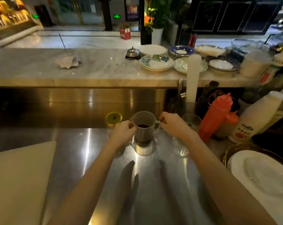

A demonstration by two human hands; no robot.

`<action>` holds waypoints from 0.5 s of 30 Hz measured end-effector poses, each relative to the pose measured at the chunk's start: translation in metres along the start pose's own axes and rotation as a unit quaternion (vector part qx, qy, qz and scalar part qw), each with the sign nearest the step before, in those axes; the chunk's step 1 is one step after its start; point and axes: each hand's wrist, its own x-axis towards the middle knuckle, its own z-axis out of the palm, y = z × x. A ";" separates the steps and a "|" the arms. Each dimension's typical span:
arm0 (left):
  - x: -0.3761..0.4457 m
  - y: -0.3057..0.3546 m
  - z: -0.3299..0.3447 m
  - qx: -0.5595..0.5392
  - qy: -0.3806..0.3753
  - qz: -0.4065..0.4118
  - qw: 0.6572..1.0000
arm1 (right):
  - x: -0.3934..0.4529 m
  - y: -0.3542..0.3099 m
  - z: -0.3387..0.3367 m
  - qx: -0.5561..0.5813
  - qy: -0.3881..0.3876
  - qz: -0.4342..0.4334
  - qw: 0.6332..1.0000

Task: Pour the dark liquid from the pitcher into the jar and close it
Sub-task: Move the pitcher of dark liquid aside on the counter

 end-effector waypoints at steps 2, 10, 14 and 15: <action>0.008 -0.007 0.010 -0.033 0.001 -0.026 0.999 | 0.008 0.005 0.013 0.024 0.019 0.026 0.999; 0.032 -0.029 0.045 -0.130 -0.045 -0.070 0.988 | 0.030 0.030 0.062 0.185 0.055 0.072 0.979; 0.034 -0.031 0.052 -0.183 -0.055 -0.085 0.978 | 0.035 0.037 0.077 0.240 0.043 0.081 0.967; 0.034 -0.031 0.052 -0.195 -0.058 -0.085 0.975 | 0.035 0.037 0.080 0.246 0.052 0.084 0.964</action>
